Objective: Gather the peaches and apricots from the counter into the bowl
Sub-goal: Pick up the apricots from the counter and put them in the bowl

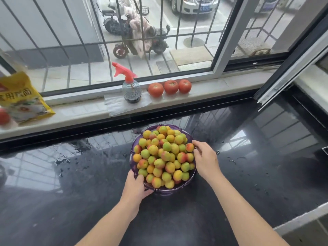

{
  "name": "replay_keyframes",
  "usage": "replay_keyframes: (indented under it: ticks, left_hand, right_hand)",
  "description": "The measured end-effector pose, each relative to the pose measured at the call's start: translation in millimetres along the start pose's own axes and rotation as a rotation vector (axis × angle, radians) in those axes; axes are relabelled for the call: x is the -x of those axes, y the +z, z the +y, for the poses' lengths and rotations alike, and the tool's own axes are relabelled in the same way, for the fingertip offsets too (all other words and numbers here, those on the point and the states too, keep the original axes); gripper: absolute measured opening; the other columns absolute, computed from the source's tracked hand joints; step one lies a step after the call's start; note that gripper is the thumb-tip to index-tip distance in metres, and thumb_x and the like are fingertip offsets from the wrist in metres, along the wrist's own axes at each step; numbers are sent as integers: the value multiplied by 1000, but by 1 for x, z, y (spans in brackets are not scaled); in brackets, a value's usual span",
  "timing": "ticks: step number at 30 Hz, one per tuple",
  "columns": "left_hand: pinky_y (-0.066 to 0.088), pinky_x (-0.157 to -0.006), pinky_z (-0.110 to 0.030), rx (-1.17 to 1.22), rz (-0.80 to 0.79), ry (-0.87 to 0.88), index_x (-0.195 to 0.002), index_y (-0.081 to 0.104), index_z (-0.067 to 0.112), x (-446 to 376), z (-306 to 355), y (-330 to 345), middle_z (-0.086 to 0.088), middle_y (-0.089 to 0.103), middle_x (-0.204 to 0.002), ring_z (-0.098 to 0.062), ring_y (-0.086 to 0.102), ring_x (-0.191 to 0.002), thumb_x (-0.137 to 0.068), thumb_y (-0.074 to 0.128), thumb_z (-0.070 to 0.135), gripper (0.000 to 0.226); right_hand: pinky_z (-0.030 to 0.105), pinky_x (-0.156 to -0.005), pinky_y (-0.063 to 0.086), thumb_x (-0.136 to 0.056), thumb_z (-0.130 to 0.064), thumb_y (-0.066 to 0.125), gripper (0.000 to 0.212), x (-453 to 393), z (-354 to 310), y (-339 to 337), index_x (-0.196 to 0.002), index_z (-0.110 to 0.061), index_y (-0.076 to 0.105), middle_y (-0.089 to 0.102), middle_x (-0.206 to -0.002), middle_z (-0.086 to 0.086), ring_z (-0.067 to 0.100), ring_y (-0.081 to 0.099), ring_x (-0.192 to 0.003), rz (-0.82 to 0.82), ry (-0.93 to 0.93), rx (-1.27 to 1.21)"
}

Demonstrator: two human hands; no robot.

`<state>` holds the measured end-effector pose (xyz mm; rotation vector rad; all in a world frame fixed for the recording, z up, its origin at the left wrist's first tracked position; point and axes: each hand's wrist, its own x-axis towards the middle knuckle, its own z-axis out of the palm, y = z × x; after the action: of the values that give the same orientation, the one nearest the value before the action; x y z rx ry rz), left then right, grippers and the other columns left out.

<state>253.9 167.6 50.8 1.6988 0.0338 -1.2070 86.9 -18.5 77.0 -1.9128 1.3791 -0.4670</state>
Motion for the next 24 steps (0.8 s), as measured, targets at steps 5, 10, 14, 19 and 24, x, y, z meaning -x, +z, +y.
replay_keyframes:
  ticks: [5,10,14,19,24]
  left_hand:
    - [68,-69,-41,-106,51,50,-132,58,20,-7,3,2,-8,71,-127,-28,75,-107,-106,51,10,28]
    - [68,-67,-44,-223,124,66,-127,58,18,7,-1,-36,-10,69,-124,-30,73,-105,-106,54,14,22]
    - [68,-70,-46,-287,119,57,-126,61,18,25,-14,-101,-8,73,-120,-29,75,-102,-105,52,13,24]
    - [67,-85,-47,-262,-37,51,-122,70,31,51,-23,-160,-2,80,-119,-24,78,-106,-108,51,17,27]
    - [18,-133,-46,-805,323,719,-163,43,23,65,-23,-138,-5,30,-173,-24,22,-162,-106,36,31,57]
  right_hand:
    - [28,-92,43,-98,-5,48,41,27,-6,1,-133,-22,57,49,-126,-8,6,54,-101,131,34,-70]
    - [30,-105,42,-93,-4,57,43,79,-7,14,-130,-26,58,49,-127,-12,10,49,-119,13,-183,-30]
    - [24,-114,23,-101,-20,55,46,109,-15,38,-146,-28,49,36,-152,-14,5,29,-142,-65,-154,-5]
    - [35,-125,22,-106,-32,47,50,152,-38,84,-155,-32,36,27,-162,-12,3,25,-148,-173,73,-286]
    - [39,-122,28,-104,-33,51,53,182,-47,100,-154,-32,36,35,-157,-12,5,33,-143,-93,116,-314]
